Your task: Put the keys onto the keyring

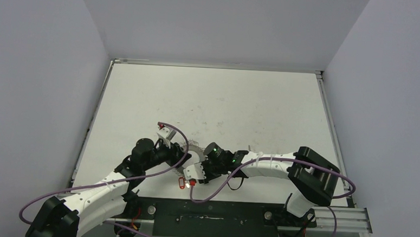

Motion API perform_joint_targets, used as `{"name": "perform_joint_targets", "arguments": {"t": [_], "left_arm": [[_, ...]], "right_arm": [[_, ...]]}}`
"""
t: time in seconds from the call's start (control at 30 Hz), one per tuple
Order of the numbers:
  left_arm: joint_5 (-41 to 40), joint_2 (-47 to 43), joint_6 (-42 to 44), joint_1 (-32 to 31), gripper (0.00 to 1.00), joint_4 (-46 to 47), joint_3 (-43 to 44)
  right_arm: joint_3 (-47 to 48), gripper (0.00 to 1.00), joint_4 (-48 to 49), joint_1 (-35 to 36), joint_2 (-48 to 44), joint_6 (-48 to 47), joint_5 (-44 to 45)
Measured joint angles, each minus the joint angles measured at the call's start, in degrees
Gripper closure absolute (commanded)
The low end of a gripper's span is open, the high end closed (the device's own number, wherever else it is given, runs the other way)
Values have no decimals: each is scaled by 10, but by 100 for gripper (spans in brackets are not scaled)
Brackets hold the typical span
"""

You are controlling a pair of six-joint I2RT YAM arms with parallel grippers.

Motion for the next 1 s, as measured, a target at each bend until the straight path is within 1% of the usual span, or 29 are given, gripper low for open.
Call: {"name": "perform_joint_targets", "arguments": {"t": [0.2, 0.27, 0.37, 0.57, 0.7, 0.83, 1.0], "left_arm": [[-5, 0, -6, 0, 49, 0, 0], [-6, 0, -9, 0, 49, 0, 0], [-8, 1, -11, 0, 49, 0, 0], [-12, 6, -14, 0, 49, 0, -1], [-13, 6, -19, 0, 49, 0, -1], [-14, 6, -23, -1, 49, 0, -1], [-15, 6, -25, -1, 49, 0, -1]], "right_arm": [[3, 85, 9, 2, 2, 12, 24], [3, 86, 15, 3, 2, 22, 33], [3, 86, 28, 3, 2, 42, 39], [2, 82, 71, -9, -9, 95, 32], [-19, 78, 123, -43, -49, 150, 15], [-32, 77, 154, -82, -75, 188, 4], [-34, 75, 158, -102, -81, 204, -2]]}}
